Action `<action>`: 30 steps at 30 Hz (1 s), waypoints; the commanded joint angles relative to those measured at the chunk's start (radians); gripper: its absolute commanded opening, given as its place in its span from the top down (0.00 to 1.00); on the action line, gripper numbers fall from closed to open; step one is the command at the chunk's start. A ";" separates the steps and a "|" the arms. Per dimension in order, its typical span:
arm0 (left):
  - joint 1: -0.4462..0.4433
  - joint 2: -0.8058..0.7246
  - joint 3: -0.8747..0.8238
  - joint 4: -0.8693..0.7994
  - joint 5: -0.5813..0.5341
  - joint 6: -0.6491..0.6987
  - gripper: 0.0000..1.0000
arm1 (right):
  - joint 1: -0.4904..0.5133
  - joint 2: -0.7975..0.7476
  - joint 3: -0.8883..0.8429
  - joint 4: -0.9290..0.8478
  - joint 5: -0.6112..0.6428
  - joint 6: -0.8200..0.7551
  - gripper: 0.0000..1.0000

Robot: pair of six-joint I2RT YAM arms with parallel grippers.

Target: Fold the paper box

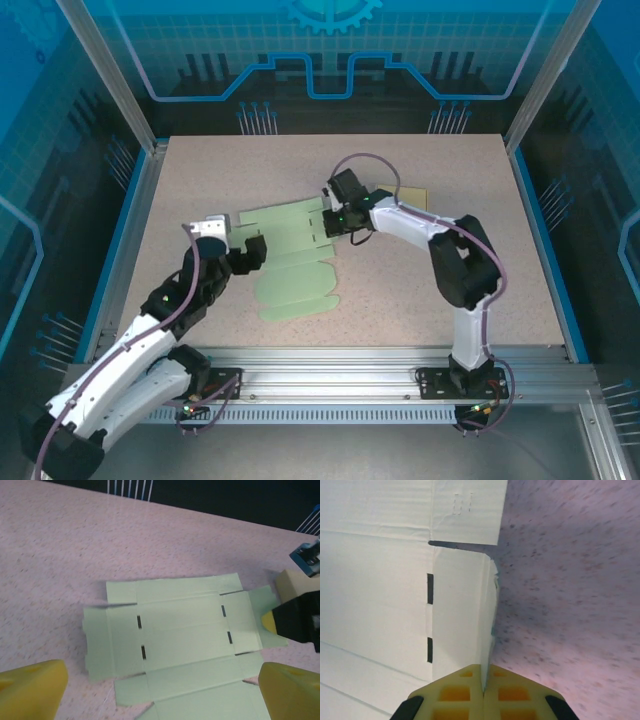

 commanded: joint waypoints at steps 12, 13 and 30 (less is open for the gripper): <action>0.318 0.414 0.301 0.091 0.593 0.247 0.01 | -0.071 -0.396 -0.313 0.201 -0.049 -0.285 1.00; 0.319 0.452 0.338 0.068 0.629 0.324 0.01 | -0.071 -0.413 -0.327 0.207 -0.059 -0.295 1.00; 0.313 0.896 0.687 -0.187 0.986 0.889 0.10 | -0.072 -0.577 -0.438 0.218 -0.102 -0.290 1.00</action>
